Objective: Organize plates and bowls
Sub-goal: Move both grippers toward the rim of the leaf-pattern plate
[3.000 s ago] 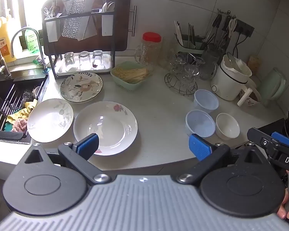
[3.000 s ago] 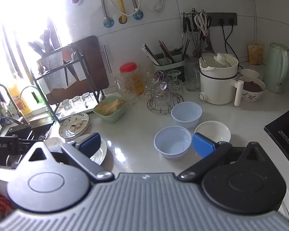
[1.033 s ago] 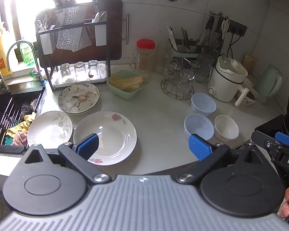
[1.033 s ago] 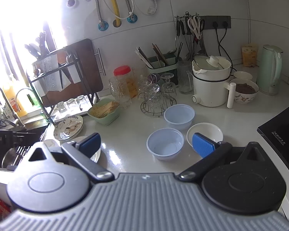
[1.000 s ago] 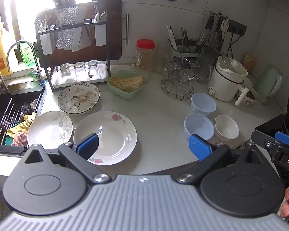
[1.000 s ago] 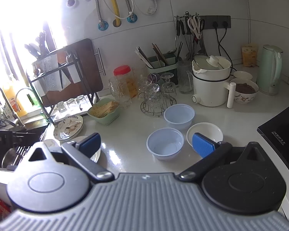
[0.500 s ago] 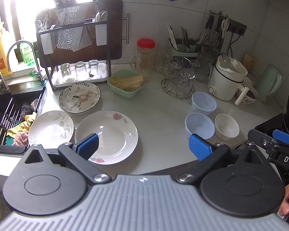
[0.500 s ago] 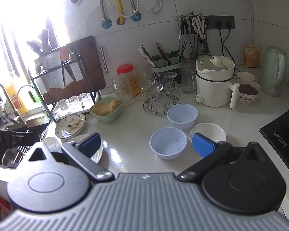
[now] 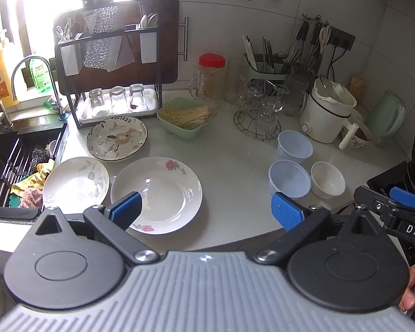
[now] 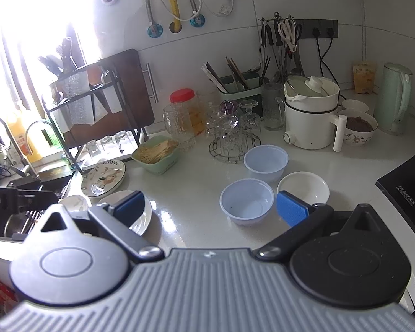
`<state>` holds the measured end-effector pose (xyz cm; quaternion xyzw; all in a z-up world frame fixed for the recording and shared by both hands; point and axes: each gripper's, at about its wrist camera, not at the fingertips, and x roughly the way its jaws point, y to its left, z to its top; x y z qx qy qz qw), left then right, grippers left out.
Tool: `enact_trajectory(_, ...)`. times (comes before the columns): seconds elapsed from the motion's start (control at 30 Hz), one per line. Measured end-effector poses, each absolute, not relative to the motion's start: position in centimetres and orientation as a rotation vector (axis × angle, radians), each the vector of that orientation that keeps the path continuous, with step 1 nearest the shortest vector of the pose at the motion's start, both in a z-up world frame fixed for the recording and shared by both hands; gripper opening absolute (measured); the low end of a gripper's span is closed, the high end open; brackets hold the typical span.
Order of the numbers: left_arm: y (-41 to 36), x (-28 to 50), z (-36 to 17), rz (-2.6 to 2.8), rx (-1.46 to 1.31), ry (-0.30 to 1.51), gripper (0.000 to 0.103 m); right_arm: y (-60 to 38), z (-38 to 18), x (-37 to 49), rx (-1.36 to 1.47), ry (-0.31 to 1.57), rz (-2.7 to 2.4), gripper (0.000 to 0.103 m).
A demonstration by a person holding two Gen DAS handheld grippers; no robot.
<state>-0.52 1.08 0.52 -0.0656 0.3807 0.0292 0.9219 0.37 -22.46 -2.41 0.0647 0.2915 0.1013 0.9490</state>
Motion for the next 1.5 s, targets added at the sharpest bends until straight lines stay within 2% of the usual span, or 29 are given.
enact_trajectory(0.53,6.4,-1.6,-1.3,0.084,-0.177,0.803,0.101,-18.5,-3.4,-0.3,0.133,0.604,0.19,0.103)
enact_trajectory(1.13,17.9,-3.5,-5.1,0.115,-0.183,0.86,0.101,-7.2,-5.3,-0.3,0.146,0.672,0.285,0.103)
enact_trajectory(1.5,20.2,-3.3,-8.3,0.223,-0.235,0.905,0.101,-3.4,-7.7,2.3,0.077,0.718,0.459,0.103)
